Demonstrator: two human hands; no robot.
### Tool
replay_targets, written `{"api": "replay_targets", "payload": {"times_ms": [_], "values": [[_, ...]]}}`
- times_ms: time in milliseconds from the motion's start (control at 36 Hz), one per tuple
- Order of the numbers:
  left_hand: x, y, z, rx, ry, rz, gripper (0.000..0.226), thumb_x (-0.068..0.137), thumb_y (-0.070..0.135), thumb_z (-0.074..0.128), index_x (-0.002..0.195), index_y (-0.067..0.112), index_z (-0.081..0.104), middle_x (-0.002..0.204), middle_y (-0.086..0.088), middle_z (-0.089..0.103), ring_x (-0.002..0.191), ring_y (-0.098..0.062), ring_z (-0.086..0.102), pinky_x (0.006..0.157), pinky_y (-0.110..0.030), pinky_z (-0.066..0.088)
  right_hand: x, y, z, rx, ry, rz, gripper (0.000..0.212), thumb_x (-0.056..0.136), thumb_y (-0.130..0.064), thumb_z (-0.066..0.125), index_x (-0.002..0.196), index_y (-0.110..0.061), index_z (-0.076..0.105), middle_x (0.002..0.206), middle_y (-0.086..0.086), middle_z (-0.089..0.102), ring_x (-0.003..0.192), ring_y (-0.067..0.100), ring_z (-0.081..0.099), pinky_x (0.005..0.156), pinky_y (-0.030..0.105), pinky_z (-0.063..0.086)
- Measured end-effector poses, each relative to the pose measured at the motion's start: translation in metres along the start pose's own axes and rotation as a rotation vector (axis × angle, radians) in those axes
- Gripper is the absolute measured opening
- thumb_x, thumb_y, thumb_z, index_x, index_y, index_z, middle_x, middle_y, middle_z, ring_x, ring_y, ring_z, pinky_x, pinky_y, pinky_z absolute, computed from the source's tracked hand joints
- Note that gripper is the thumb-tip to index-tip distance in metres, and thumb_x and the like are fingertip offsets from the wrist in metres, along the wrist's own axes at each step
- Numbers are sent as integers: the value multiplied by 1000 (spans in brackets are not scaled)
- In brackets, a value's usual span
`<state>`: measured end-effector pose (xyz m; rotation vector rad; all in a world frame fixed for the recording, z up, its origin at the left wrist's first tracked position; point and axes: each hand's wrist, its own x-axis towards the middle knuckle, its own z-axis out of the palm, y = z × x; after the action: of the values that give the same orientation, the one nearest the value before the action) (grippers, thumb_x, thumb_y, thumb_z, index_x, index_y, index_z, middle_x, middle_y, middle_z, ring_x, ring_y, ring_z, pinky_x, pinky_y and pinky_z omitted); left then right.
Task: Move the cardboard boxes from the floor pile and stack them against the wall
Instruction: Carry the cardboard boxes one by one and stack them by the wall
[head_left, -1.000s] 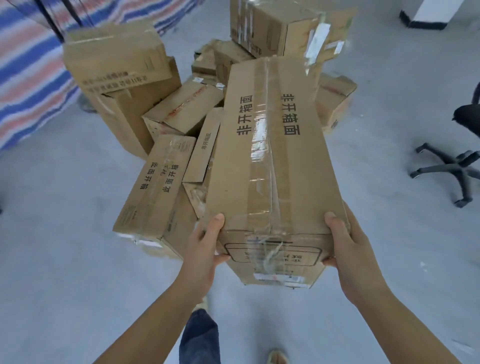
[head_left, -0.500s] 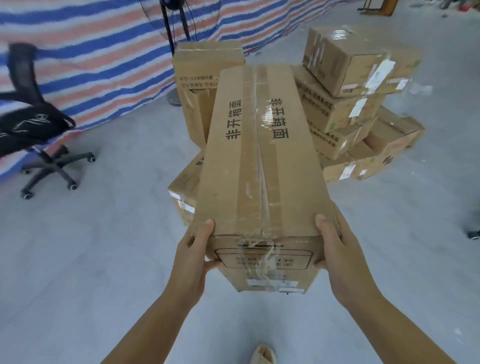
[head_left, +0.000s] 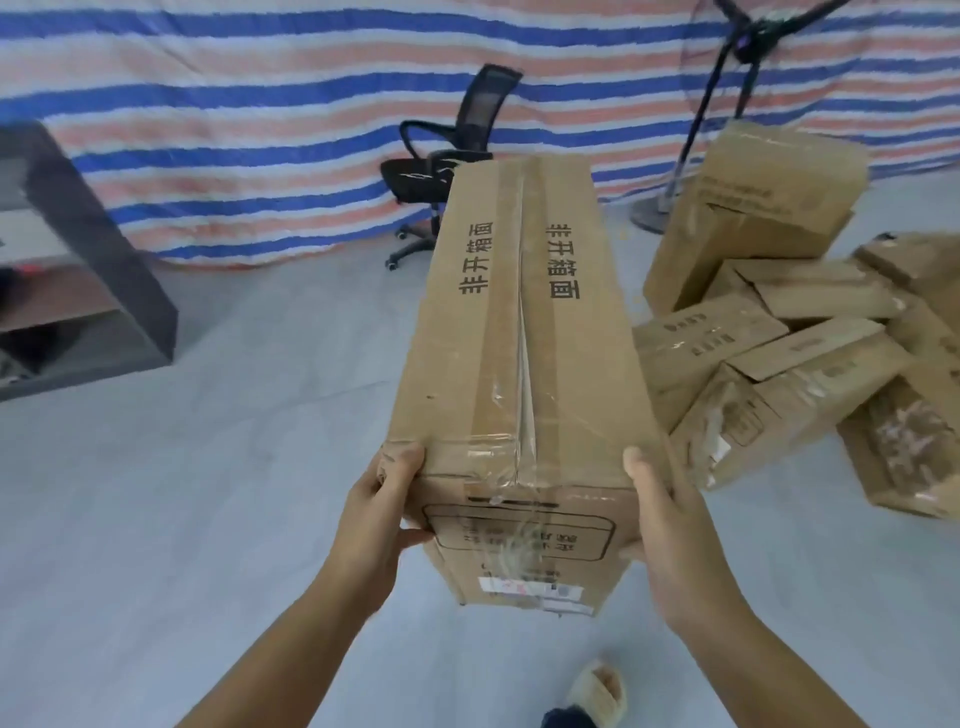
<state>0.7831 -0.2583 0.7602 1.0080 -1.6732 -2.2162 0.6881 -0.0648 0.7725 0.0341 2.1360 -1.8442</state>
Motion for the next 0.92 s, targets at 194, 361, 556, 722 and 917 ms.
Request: {"api": "replay_targets", "payload": {"times_ms": [194, 361, 556, 722, 917], "values": [[-64, -9, -147, -126, 304, -9, 47, 71, 51, 57, 105, 19, 66, 92, 9, 66, 91, -13, 59, 86, -51, 54, -57, 9, 135, -131, -268, 41, 41, 97, -45, 43, 138, -47, 40, 130, -22, 52, 124, 11, 48, 105, 53, 40], [-111, -27, -245, -233, 560, -40, 36, 81, 47, 62, 105, 20, 66, 102, 1, 65, 95, -15, 61, 86, -55, 53, -102, 16, 235, -207, -545, 49, 25, 99, -39, 42, 120, -53, 44, 109, -37, 50, 109, -1, 50, 104, 53, 41], [-156, -49, -334, -391, 855, -54, 27, 81, 45, 64, 102, 28, 66, 101, 5, 66, 99, -15, 60, 86, -57, 52, -148, 31, 350, -295, -843, 42, 25, 99, -34, 42, 110, -56, 50, 108, -32, 57, 105, -6, 52, 102, 52, 43], [-168, -54, -419, -500, 1089, -69, 16, 93, 35, 55, 100, 24, 65, 93, 7, 65, 88, -10, 59, 89, -59, 50, -178, 43, 467, -386, -1052, 14, 31, 99, -35, 42, 126, -47, 48, 118, -20, 59, 108, 7, 54, 94, 44, 44], [-183, -36, -517, -611, 1249, -40, 37, 88, 41, 61, 110, 12, 62, 81, 6, 60, 58, -3, 58, 84, -52, 52, -221, 32, 603, -442, -1321, -27, 27, 100, -35, 41, 120, -49, 52, 115, -20, 61, 115, 12, 55, 95, 45, 44]]}}
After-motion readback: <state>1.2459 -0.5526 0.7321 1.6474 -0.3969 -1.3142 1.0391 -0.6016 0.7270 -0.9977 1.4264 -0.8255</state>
